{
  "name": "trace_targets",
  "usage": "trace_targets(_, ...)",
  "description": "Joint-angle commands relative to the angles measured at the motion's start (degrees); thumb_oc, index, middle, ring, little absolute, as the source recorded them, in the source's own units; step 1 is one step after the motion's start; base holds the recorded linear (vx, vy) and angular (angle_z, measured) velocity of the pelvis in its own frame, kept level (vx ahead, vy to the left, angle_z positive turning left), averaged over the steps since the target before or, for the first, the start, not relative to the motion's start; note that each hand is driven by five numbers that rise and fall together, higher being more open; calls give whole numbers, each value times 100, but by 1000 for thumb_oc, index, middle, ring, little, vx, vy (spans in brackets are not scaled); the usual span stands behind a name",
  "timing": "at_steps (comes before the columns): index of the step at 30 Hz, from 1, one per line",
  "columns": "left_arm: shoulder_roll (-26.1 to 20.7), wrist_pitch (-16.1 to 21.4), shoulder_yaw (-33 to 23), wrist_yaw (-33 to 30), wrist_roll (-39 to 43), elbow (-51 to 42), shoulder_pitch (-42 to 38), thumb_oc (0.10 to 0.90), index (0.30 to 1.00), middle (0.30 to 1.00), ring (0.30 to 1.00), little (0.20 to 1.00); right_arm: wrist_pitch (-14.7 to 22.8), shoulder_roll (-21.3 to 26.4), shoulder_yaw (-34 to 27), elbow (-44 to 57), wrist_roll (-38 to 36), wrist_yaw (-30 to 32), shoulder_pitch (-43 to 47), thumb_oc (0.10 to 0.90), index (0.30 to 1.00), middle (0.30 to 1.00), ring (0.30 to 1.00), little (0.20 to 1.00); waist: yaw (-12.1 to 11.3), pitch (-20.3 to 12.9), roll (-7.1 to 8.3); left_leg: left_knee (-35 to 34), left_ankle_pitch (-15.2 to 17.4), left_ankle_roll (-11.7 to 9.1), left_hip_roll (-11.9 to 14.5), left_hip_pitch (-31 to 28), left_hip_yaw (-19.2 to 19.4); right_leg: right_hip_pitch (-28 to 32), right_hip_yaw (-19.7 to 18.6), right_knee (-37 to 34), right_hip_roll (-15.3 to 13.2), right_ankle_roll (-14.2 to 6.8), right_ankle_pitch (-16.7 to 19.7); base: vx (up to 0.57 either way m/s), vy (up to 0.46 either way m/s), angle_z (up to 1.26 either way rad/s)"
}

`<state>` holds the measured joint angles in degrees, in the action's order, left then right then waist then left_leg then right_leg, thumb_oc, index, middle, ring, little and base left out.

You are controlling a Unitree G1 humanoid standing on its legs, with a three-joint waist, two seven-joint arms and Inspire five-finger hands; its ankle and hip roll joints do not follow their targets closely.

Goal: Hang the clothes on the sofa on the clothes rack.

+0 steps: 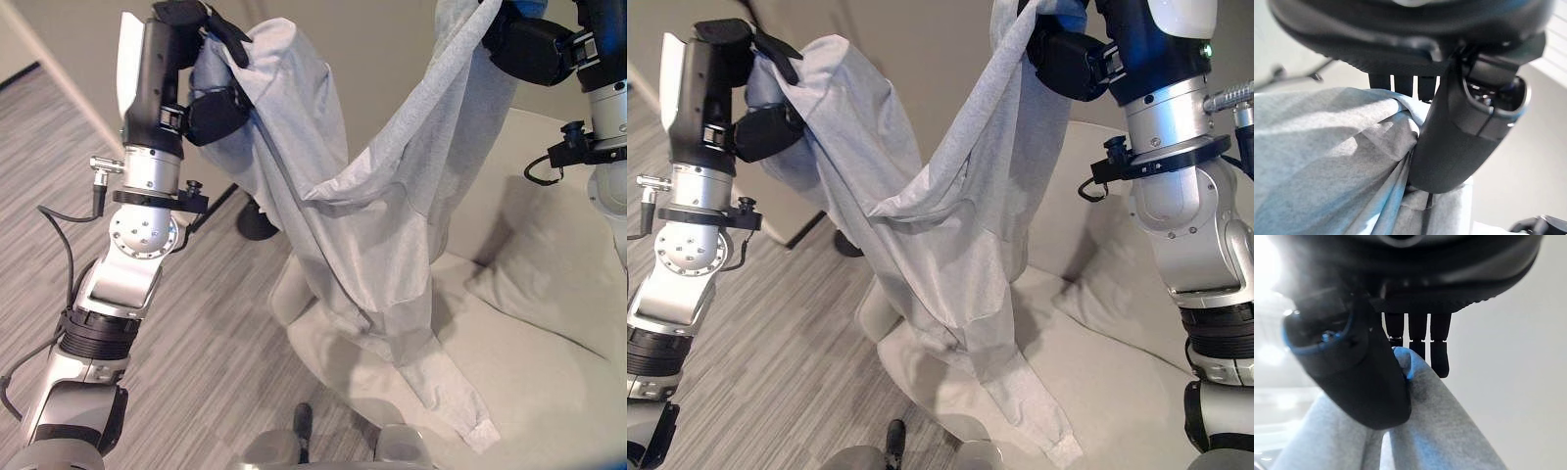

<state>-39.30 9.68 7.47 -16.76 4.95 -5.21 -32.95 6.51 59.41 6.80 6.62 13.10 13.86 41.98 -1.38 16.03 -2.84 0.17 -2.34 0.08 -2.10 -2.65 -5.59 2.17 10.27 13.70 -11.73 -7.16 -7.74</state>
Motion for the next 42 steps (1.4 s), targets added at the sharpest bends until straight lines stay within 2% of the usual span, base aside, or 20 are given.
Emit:
trace_targets(1, -409, 537, -399, -318, 222, -331, -278, 400, 300, 300, 300, 300, 121, -237, 137, -1, -9, 246, 677, 400, 300, 300, 300, 300, -347, -940, 481, -261, 611, -311, 167, -62, -95, 532, -40, -99, -181, 6, 241, -112, -318, 48)
trace_targets(2, -456, 527, -460, -320, 211, -309, -223, 400, 300, 300, 300, 300, 124, -308, 227, -46, -34, 227, 736, 400, 300, 300, 300, 300, -451, -990, 552, -228, 524, -357, 198, 73, -105, 757, 84, -716, -46, 9, 12, -172, -310, 33)
trace_targets(3, -497, 522, -531, -329, 196, -276, -143, 400, 300, 300, 300, 300, 126, -322, 292, -93, -61, 214, 811, 400, 300, 300, 300, 300, -515, -1004, 621, -209, 480, -416, 221, 171, -101, 874, 148, -1090, 54, 9, -69, -192, -307, 31)
trace_targets(5, -641, 516, -714, -364, 115, -201, -48, 400, 300, 300, 300, 300, 116, -296, 479, -282, -153, 187, 1086, 400, 300, 300, 300, 300, -602, -1001, 715, -114, 303, -612, 278, 391, -86, 1055, 223, -1772, 322, 57, 82, -185, -250, 24)
trace_targets(7, -711, 497, -755, -428, 49, -142, -66, 400, 300, 300, 300, 300, 108, -219, 564, -459, -240, 204, 1225, 400, 300, 300, 300, 300, -619, -794, 803, 272, 141, -781, 357, 746, 158, 1032, 415, -1764, 349, 113, 187, -283, -123, 12)
trace_targets(8, -755, 477, -757, -440, 20, -106, -94, 400, 300, 300, 300, 300, 76, -153, 630, -515, -230, 209, 1255, 400, 300, 300, 300, 300, -599, -773, 826, 396, 165, -814, 414, 856, 232, 996, 465, -1761, 354, 115, 181, -252, -42, 42)
trace_targets(11, -989, 401, -946, -552, -207, 9, -70, 400, 300, 300, 300, 300, 67, -173, 692, -600, -236, 258, 1263, 400, 300, 300, 300, 300, -573, -749, 854, 582, 437, -816, 634, 695, 133, 880, 475, -1649, 289, 148, 275, -113, 14, 30)
trace_targets(14, -1195, 301, -1127, -687, -430, 68, -49, 400, 300, 300, 300, 300, 49, -132, 649, -735, -290, 277, 1070, 400, 300, 300, 300, 300, -420, -799, 751, 539, 422, -892, 1128, 443, 75, 761, 501, -1523, 214, 145, 201, -57, 148, 0)
trace_targets(17, -1187, 263, -1180, -772, -553, 6, -58, 400, 300, 300, 300, 300, -34, 27, 524, -869, -227, 311, 877, 400, 300, 300, 300, 300, -263, -923, 530, 20, 189, -961, 1352, 296, 158, 712, 539, -1467, 223, 125, 98, 21, 203, 0)
trace_targets(18, -1175, 260, -1168, -775, -561, 5, -61, 400, 300, 300, 300, 300, -33, 36, 511, -861, -224, 312, 854, 400, 300, 300, 300, 300, -269, -935, 520, -53, 156, -966, 1365, 263, 161, 713, 545, -1467, 233, 125, 96, 73, 208, 2)
trace_targets(19, -1107, 263, -1126, -738, -589, 4, -96, 400, 300, 300, 300, 300, -69, 60, 352, -932, -203, 322, 662, 400, 300, 300, 300, 300, -201, -1041, 366, -434, 199, -1012, 1292, 106, 290, 755, 621, -1515, 184, 60, 142, 61, 141, 3)
trace_targets(20, -1099, 263, -1095, -739, -593, 5, -107, 400, 300, 300, 300, 300, -74, 66, 299, -900, -196, 316, 592, 400, 300, 300, 300, 300, -219, -1050, 372, -487, 177, -1010, 1292, 71, 293, 779, 629, -1541, 186, 53, 153, 83, 259, 15)
trace_targets(22, -1031, 255, -1022, -696, -568, 7, -88, 400, 300, 300, 300, 300, -140, 33, 123, -953, -171, 346, 333, 400, 300, 300, 300, 300, -188, -1081, 293, -489, 277, -952, 1130, 6, 237, 811, 657, -1534, 11, -22, 260, 87, 260, 38)
trace_targets(24, -1046, 226, -910, -667, -561, 0, -113, 400, 300, 300, 300, 300, -205, -89, -136, -878, -177, 380, -28, 400, 300, 300, 300, 300, -165, -1057, 317, -496, 456, -773, 859, -121, 233, 787, 573, -1397, -259, -124, 397, 105, 297, 21)
trace_targets(26, -1019, 229, -874, -701, -534, -2, -139, 400, 300, 300, 300, 300, -160, -248, -226, -747, -293, 406, -91, 400, 300, 300, 300, 300, -191, -1041, 367, -517, 528, -688, 754, -169, 321, 677, 467, -1365, -368, -214, 508, 13, 123, 2)
trace_targets(27, -139, 223, 371, -465, -342, 1873, -724, 400, 300, 300, 300, 300, 100, -1592, 388, -2208, -1221, 355, -157, 400, 300, 300, 300, 300, -191, -731, 336, -53, 559, -392, 726, -241, 996, 340, 100, -744, -128, -273, 544, -10, -29, -10)
trace_targets(29, -196, 263, 224, -416, -322, 1868, -582, 400, 300, 300, 300, 300, 140, -1572, 332, -2180, -1265, 345, -239, 400, 300, 300, 300, 300, -245, -938, 415, -114, 498, -489, 776, -232, 1091, 682, 278, -1438, 20, -231, 532, 23, -117, -21)
trace_targets(31, -197, 263, 219, -413, -321, 1861, -567, 400, 300, 300, 300, 300, 141, -1574, 336, -2179, -1264, 345, -245, 400, 300, 300, 300, 300, -238, -939, 410, -131, 493, -495, 781, -251, 1088, 726, 291, -1503, 34, -228, 564, 21, -63, -11)
trace_targets(33, -190, 249, 143, -415, -299, 1880, -494, 400, 300, 300, 300, 300, 128, -1515, 358, -2090, -1218, 259, -329, 400, 300, 300, 300, 300, -245, -1015, 456, -233, 404, -602, 875, -348, 1103, 918, 347, -1788, 142, -175, 598, 23, -120, -8)
trace_targets(42, -205, 220, 6, -363, -360, 1742, -321, 400, 300, 300, 300, 300, 142, -1457, 284, -1842, -1099, 153, -558, 400, 300, 300, 300, 300, -160, -1054, 422, -412, 321, -695, 983, -576, 1067, 1105, 393, -1870, 270, -115, 527, 17, -56, 3)
